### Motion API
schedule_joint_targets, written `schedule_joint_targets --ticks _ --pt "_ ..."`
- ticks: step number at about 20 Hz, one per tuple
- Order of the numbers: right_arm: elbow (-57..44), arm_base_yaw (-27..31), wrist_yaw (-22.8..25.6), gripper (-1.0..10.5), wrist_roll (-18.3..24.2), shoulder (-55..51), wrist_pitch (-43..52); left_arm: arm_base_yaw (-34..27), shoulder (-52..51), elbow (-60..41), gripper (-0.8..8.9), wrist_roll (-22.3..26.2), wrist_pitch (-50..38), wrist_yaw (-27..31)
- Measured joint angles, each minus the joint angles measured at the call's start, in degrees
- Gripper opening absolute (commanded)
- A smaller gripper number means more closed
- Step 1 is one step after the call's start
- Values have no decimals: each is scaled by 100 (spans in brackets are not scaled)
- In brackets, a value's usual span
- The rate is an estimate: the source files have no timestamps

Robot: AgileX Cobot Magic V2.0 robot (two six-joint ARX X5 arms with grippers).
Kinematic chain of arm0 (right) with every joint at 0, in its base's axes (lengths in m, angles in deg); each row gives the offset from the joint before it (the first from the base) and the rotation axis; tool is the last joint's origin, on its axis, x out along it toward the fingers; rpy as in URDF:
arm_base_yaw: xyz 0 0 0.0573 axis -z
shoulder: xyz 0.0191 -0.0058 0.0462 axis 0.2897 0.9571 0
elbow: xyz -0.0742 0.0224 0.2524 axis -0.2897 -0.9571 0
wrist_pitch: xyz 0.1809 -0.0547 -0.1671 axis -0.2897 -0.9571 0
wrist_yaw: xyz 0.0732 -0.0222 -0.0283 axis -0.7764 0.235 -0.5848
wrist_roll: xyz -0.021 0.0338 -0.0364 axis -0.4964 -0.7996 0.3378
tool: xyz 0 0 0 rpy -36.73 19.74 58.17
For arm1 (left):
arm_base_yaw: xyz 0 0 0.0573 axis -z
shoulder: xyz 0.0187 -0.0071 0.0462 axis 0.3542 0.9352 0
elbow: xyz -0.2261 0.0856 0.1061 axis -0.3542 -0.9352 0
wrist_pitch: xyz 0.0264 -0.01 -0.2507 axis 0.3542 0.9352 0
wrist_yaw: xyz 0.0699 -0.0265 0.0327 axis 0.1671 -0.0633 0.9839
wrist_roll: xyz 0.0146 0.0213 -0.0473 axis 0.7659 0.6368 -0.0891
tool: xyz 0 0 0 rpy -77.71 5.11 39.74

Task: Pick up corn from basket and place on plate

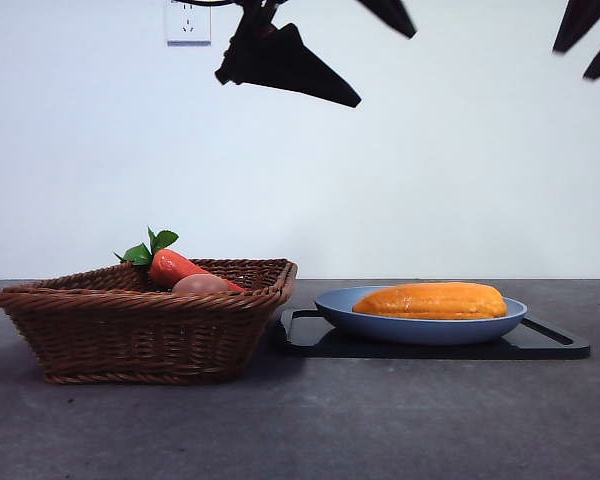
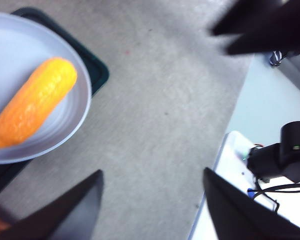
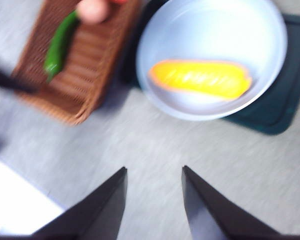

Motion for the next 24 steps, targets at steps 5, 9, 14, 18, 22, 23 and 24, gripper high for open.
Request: schedule_joint_targets --ticks 5,9,14,18,22,23,24 --pt "-260 -481 39 2 129 -509 -105 -262 0 0 7 42 190 2" --pt "-601 -542 50 2 210 -498 -120 -334 0 0 7 44 262 2" --pt "-610 -538 48 2 210 -498 96 -334 0 2 8 44 256 2" --pt "-610 -442 48 2 210 -498 380 -334 0 0 8 44 254 2" --pt "-610 -420 52 2 210 -498 728 -334 0 0 8 44 225 2" --pt "-610 -420 50 2 210 -498 813 -334 0 2 8 70 151 2" --pt "-610 -420 52 2 210 -498 894 -365 0 0 8 146 72 0"
